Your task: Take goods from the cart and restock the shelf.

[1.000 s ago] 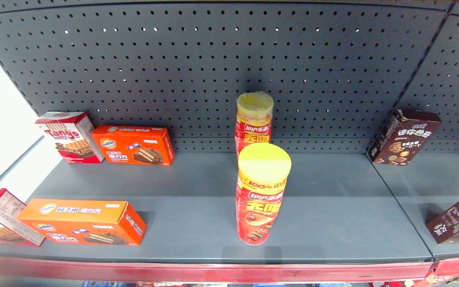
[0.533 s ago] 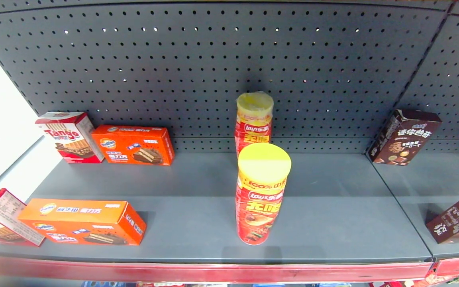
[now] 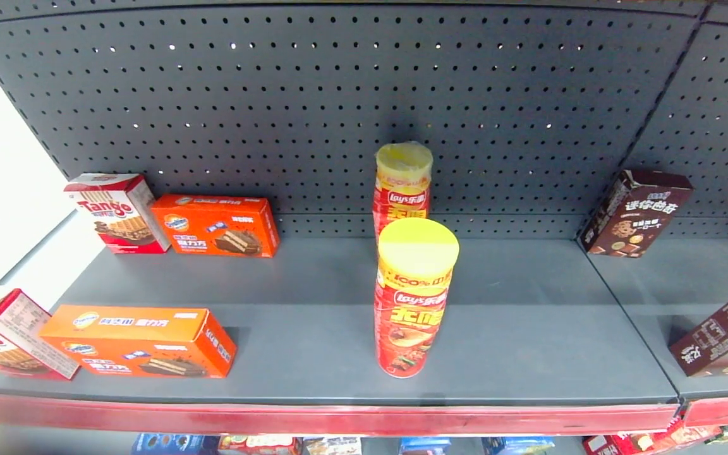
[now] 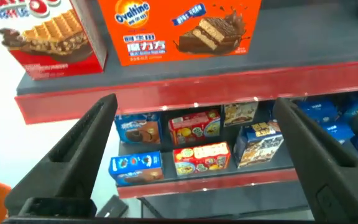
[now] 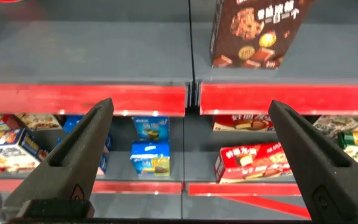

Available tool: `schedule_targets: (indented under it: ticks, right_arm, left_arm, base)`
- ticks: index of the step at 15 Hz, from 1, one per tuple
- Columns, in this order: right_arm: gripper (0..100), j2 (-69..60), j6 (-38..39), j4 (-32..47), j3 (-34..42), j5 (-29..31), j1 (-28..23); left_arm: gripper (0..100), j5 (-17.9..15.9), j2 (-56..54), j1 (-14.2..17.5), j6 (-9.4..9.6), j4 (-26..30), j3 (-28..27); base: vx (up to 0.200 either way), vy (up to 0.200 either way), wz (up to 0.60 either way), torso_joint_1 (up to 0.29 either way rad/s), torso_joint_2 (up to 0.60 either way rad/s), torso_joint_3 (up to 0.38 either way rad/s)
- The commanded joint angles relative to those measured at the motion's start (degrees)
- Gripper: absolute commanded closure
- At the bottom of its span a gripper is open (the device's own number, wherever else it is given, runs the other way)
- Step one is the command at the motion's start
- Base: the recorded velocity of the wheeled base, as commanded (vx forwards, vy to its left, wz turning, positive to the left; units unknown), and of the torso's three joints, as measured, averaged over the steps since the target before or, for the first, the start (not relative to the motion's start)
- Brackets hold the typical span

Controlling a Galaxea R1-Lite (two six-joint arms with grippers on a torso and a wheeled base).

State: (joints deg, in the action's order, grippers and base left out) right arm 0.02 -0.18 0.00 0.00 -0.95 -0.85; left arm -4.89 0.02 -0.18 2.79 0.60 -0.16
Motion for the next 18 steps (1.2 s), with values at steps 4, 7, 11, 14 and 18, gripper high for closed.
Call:
schedule_targets:
  ticks: [4, 7, 11, 14, 18]
  right_arm:
    - [0, -0.02, -0.08, 0.0, 0.0, -0.02, -0.03]
    - [0, -0.02, -0.08, 0.0, 0.0, -0.02, -0.03]
    - [0, -0.02, -0.08, 0.0, 0.0, -0.02, -0.03]
    - [0, -0.02, -0.08, 0.0, 0.0, -0.02, -0.03]
    - [0, -0.02, -0.26, 0.0, 0.0, -0.1, -0.11]
  left_arm:
    - [0, 0.05, -0.02, 0.01, 0.02, 0.02, -0.02]
    - [0, 0.05, -0.02, 0.01, 0.02, 0.02, -0.02]
    - [0, 0.05, -0.02, 0.01, 0.02, 0.02, -0.02]
    - [0, 0.05, -0.02, 0.01, 0.02, 0.02, -0.02]
    - [0, 0.05, -0.02, 0.01, 0.02, 0.02, -0.02]
  base:
    - [0.0, 0.0, 0.0, 0.0, 0.0, 0.0]
    - [0.0, 0.0, 0.0, 0.0, 0.0, 0.0]
    - [0.0, 0.0, 0.0, 0.0, 0.0, 0.0]
    - [0.0, 0.0, 0.0, 0.0, 0.0, 0.0]
    - [0.0, 0.0, 0.0, 0.0, 0.0, 0.0]
